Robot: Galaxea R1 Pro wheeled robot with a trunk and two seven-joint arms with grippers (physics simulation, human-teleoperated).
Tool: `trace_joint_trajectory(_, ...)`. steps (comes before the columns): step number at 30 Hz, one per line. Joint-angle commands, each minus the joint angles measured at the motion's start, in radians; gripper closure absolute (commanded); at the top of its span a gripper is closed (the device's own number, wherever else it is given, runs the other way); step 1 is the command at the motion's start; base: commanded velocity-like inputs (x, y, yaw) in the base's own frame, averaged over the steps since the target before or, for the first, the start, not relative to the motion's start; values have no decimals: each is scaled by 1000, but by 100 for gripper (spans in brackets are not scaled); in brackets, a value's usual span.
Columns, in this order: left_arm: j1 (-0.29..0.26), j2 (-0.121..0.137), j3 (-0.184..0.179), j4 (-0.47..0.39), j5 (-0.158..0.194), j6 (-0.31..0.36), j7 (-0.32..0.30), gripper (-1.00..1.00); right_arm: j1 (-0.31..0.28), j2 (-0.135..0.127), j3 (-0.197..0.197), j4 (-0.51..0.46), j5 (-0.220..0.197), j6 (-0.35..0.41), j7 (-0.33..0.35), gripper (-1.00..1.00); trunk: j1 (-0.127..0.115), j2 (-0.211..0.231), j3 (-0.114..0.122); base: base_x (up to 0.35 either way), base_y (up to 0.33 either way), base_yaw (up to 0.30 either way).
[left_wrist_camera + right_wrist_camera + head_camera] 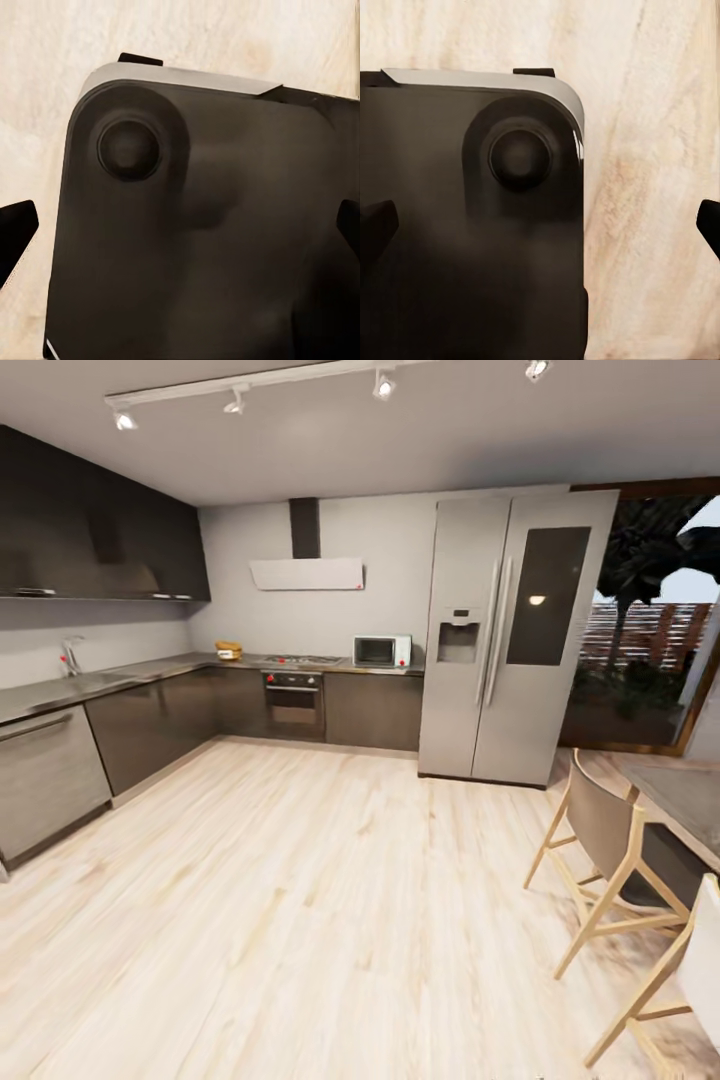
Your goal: In the kitchen, take the popcorn bag from the countertop, put it into the microwave, and heat it until the popcorn is cooked so the cooked popcorn ends up inside the bag.
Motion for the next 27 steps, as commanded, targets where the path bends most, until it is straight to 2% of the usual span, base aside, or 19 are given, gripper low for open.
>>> trace_joint_trajectory(1,0,0,0,-1,7,-2,0,-100,0,0,0,1,-1,-4,-2,-100,0,0,0,16,0,-283)
trace_joint_trajectory(6,0,0,0,-1,7,-2,0,-100,0,0,0,1,-1,-4,-2,-100,0,0,2,3,0,-283)
trace_joint_trajectory(9,0,0,0,-1,8,-2,0,-100,0,1,3,1,4,1,-2,-100,0,0,2,114,0,-96)
trace_joint_trajectory(27,0,0,-3,1,13,7,3,-100,0,0,8,1,13,2,-2,-100,0,0,2,317,0,-3)
